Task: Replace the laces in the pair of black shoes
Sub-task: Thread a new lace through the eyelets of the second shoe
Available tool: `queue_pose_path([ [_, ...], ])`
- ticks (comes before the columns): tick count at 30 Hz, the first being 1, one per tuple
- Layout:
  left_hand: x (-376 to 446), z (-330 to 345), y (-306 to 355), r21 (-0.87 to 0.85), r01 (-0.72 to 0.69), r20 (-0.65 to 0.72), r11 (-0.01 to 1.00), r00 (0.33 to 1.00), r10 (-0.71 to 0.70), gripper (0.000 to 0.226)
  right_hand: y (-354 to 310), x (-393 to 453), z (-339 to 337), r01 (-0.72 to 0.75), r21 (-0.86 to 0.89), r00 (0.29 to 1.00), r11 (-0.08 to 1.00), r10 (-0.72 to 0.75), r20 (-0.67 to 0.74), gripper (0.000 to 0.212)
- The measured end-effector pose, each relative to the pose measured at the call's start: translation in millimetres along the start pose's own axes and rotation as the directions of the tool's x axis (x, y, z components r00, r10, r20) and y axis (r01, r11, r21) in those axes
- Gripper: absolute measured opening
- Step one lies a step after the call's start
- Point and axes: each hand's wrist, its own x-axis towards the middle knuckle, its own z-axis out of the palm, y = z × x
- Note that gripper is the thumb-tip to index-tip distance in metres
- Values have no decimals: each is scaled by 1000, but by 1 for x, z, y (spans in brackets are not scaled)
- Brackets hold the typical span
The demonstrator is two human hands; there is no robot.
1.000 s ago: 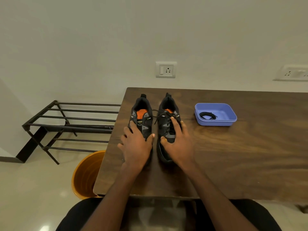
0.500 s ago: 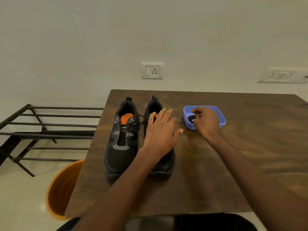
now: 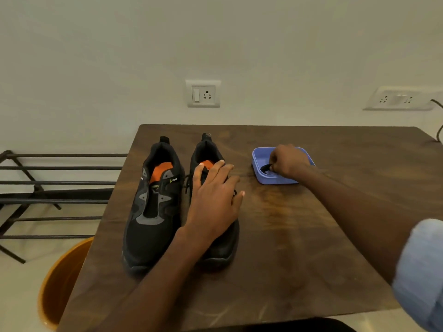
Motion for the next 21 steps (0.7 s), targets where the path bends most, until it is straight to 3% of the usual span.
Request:
queue_pose_path([
  [4, 0, -16, 2, -165, -15, -138, 986, 990, -8, 35, -9, -14, -26, -48, 76, 985, 996, 59, -163, 13],
  [6, -1, -28, 4, -322, 7, -189, 947, 979, -72, 37, -18, -31, -48, -9, 223, 965, 975, 68, -255, 19],
  [8, -5, -40, 4, -478, 36, -203, 877, 967, -151, 42, -34, -57, -72, 68, 407, 949, 911, 68, -309, 12],
  [11, -17, -60, 4, -714, 100, -121, 693, 957, -262, 61, -68, -110, -104, 170, 728, 961, 664, 53, -273, 4],
  [13, -26, -76, 7, -856, 172, 23, 488, 954, -298, 73, -92, -146, -115, 163, 879, 983, 449, 0, -182, 10],
  [15, -37, -87, 7, -940, 224, 136, 257, 938, -319, 65, -113, -173, -113, 123, 942, 992, 313, -47, -113, 11],
  [16, -43, -91, 6, -953, 237, 163, 188, 925, -342, 52, -122, -183, -108, 105, 957, 994, 272, -56, -93, 11],
  [18, -62, -96, -1, -955, 260, 176, 145, 885, -432, 29, -140, -193, -94, 67, 971, 997, 229, -61, -54, 12],
  [21, -83, -98, -17, -951, 307, 238, 48, 819, -522, 23, -159, -196, -70, 24, 986, 1000, 163, -17, -22, 11],
])
